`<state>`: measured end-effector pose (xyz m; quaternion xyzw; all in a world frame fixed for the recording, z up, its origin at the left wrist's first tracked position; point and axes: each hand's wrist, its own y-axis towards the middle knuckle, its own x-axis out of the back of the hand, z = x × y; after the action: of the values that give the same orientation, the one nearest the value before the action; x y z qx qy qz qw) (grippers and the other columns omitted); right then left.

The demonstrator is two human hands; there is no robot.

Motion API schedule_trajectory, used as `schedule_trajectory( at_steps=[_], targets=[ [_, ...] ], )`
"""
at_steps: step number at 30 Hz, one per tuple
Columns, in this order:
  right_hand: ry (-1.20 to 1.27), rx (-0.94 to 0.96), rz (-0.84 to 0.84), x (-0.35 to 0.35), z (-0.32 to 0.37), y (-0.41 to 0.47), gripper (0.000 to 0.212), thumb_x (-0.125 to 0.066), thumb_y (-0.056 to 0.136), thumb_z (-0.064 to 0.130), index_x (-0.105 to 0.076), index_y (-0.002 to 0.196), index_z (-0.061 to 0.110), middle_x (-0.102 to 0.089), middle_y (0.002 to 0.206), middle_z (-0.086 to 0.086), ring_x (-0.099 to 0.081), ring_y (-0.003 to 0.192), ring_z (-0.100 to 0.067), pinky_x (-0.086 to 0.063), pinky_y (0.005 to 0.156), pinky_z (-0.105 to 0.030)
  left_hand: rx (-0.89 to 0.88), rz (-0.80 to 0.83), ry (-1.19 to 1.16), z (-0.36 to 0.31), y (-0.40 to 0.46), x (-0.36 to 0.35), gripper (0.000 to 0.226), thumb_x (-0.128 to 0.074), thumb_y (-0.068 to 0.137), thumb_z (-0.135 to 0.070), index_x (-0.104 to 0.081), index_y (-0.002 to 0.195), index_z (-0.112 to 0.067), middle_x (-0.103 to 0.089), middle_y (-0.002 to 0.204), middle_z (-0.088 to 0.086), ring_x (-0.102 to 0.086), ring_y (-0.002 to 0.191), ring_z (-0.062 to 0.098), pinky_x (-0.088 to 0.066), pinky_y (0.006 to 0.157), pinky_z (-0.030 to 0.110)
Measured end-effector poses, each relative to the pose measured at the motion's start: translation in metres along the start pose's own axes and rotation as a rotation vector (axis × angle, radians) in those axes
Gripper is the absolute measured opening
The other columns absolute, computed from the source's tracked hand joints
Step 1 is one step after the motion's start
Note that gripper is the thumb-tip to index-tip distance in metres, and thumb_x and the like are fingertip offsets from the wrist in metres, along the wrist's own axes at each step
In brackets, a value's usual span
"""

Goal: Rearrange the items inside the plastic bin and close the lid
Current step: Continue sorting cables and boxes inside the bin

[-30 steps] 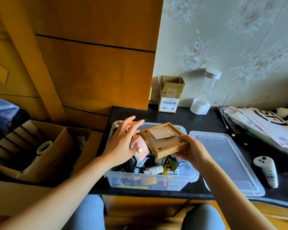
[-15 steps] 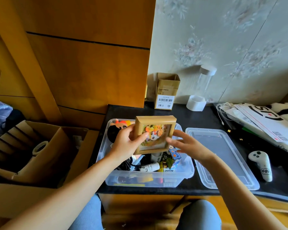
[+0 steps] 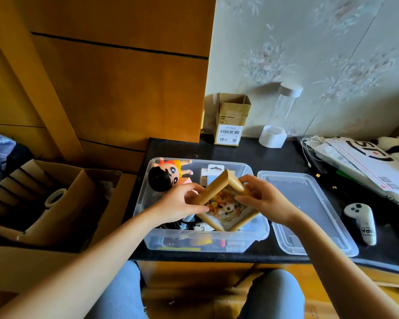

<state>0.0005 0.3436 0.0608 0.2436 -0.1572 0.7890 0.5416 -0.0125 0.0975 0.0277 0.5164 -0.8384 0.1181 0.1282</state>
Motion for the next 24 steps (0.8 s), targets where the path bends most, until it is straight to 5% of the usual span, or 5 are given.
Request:
schedule_trajectory(
  at_steps=[5, 8, 12, 17, 24],
  targets=[
    [-0.227, -0.034, 0.207, -0.004, -0.001, 0.009, 0.028, -0.067, 0.086, 0.02, -0.051, 0.096, 0.041, -0.058, 0.07, 0.029, -0.055, 0.064, 0.006, -0.041, 0.06, -0.008, 0.122, 0.152, 0.01, -0.012, -0.001, 0.004, 0.041, -0.043, 0.08, -0.061, -0.062, 0.101, -0.032, -0.065, 0.101, -0.016, -0.059, 0.096, -0.008, -0.045, 0.079, 0.009],
    [-0.254, -0.052, 0.295, -0.009, -0.001, 0.016, 0.029, -0.065, 0.087, 0.02, -0.051, 0.107, 0.034, -0.056, 0.085, 0.024, -0.056, 0.076, 0.003, -0.044, 0.07, -0.011, 0.189, 0.199, -0.069, -0.016, -0.002, 0.002, 0.06, -0.03, 0.081, -0.066, -0.061, 0.112, -0.024, -0.065, 0.104, -0.014, -0.059, 0.097, -0.002, -0.041, 0.082, 0.013],
    [-0.278, -0.085, 0.362, -0.013, 0.003, 0.024, 0.034, -0.065, 0.087, 0.024, -0.052, 0.119, 0.024, -0.055, 0.096, 0.017, -0.055, 0.089, -0.008, -0.045, 0.079, -0.017, 0.109, 0.325, 0.024, -0.014, -0.005, -0.007, 0.012, -0.061, 0.086, -0.045, -0.061, 0.098, -0.044, -0.063, 0.095, -0.029, -0.056, 0.091, -0.016, -0.042, 0.072, 0.002],
    [-0.3, -0.107, 0.38, -0.009, 0.001, 0.032, 0.037, -0.062, 0.087, 0.034, -0.054, 0.121, 0.022, -0.059, 0.109, 0.007, -0.06, 0.097, -0.013, -0.05, 0.083, -0.02, 0.018, 0.151, 0.179, 0.007, 0.003, -0.012, 0.013, -0.07, 0.084, -0.026, -0.06, 0.087, -0.033, -0.061, 0.081, -0.024, -0.059, 0.085, -0.002, -0.045, 0.078, 0.018],
    [0.152, -0.352, -0.306, -0.021, -0.014, 0.028, 0.028, -0.046, 0.098, 0.027, -0.057, 0.078, 0.01, -0.063, 0.071, -0.004, -0.06, 0.066, -0.017, -0.053, 0.071, -0.035, -0.029, -0.166, -0.119, 0.015, 0.003, 0.019, 0.024, -0.071, 0.083, -0.013, -0.064, 0.106, -0.017, -0.07, 0.102, -0.001, -0.066, 0.095, 0.009, -0.053, 0.08, 0.019]
  ],
)
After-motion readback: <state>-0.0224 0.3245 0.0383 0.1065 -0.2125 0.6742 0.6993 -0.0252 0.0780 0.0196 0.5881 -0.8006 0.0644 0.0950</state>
